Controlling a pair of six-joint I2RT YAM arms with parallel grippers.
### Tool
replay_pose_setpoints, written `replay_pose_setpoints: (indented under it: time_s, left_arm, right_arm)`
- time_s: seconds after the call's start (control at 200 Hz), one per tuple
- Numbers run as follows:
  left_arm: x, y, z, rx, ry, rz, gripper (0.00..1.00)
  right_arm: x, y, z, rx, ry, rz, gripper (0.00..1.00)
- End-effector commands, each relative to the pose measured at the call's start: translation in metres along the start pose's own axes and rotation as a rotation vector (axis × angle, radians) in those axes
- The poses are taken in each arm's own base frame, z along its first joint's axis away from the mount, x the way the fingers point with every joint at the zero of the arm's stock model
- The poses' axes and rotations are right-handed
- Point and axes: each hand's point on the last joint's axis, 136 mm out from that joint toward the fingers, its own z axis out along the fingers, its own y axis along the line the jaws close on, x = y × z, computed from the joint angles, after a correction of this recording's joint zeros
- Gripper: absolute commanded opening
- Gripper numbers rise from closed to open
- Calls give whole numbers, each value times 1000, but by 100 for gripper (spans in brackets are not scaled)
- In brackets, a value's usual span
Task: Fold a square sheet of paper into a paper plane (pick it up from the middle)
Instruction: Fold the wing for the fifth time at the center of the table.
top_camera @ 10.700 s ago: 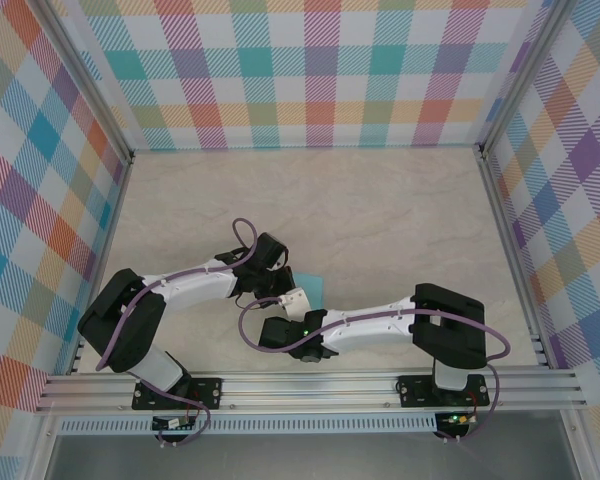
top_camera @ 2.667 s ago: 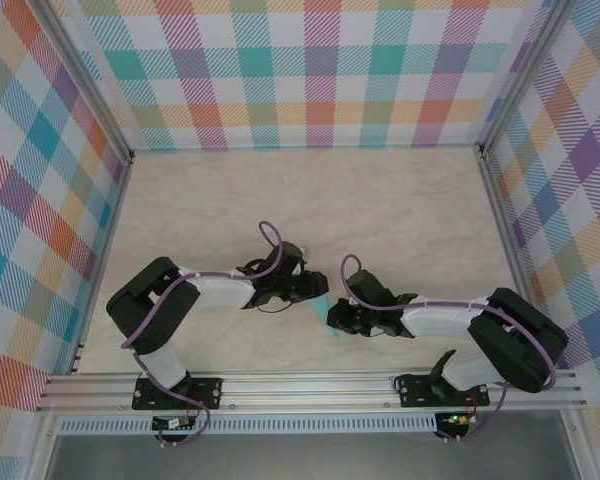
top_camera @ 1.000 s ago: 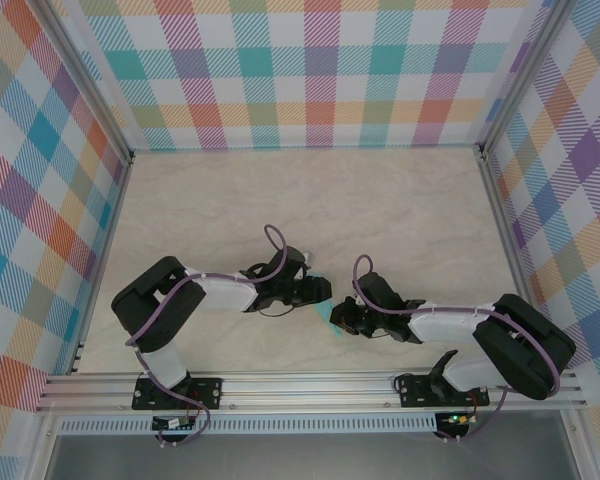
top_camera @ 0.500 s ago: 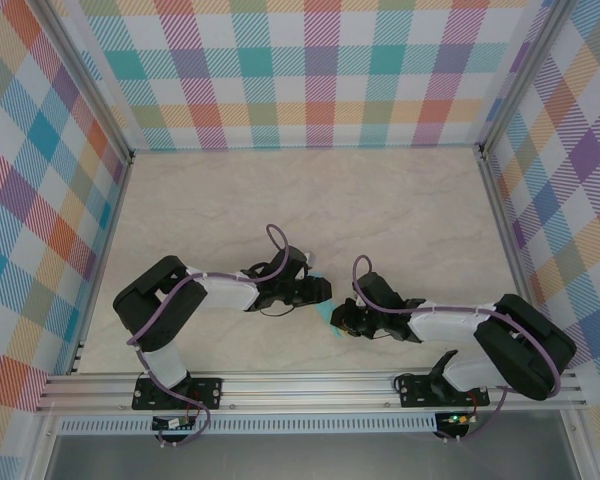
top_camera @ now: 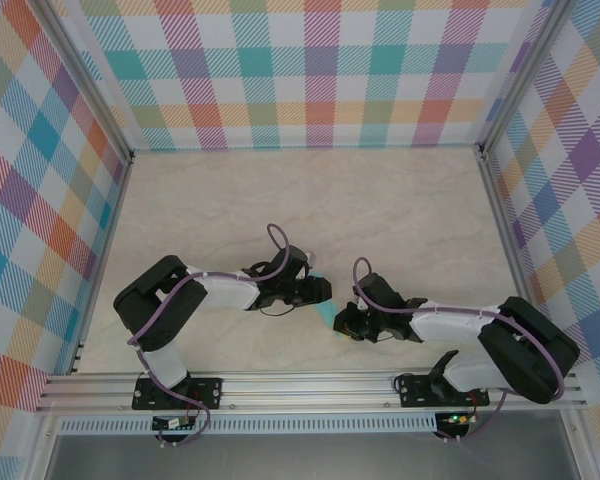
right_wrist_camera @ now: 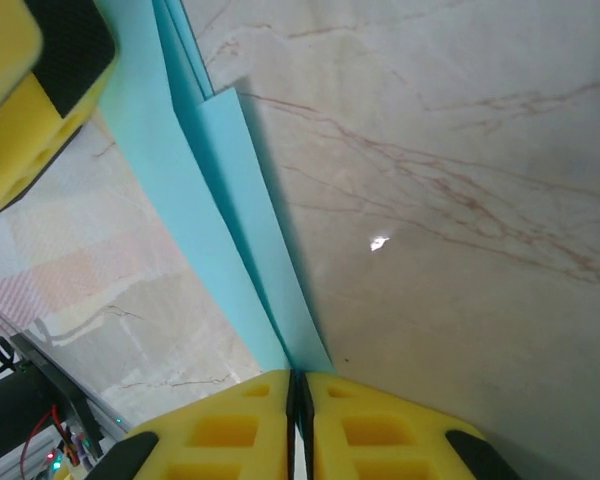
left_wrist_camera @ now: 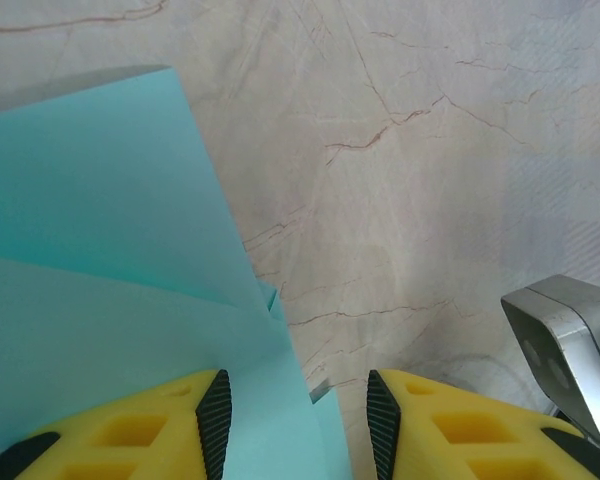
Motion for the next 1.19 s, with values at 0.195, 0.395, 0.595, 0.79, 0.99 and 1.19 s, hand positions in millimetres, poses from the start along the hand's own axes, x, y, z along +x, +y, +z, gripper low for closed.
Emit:
replay_pose_setpoints:
  time_s: [0.195, 0.395, 0.595, 0.79, 0.99, 1.19]
  left_arm:
    - [4, 16, 4, -81, 14, 11, 43]
    - [5, 19, 3, -90, 15, 11, 43]
    - [6, 18, 4, -85, 18, 11, 43]
    - [4, 15, 3, -77, 16, 13, 43]
    - [4, 16, 4, -83, 20, 12, 43]
    - [5, 16, 5, -84, 24, 9, 42]
  right_arm:
    - [12, -34, 2, 159, 62, 29, 10]
    - [15, -35, -6, 156, 52, 25, 13]
    - [19, -44, -9, 204, 67, 23, 12]
    - [18, -54, -10, 283, 77, 24, 10]
    - [4, -20, -29, 176, -22, -51, 13]
    - [-2, 28, -38, -21, -55, -128, 16]
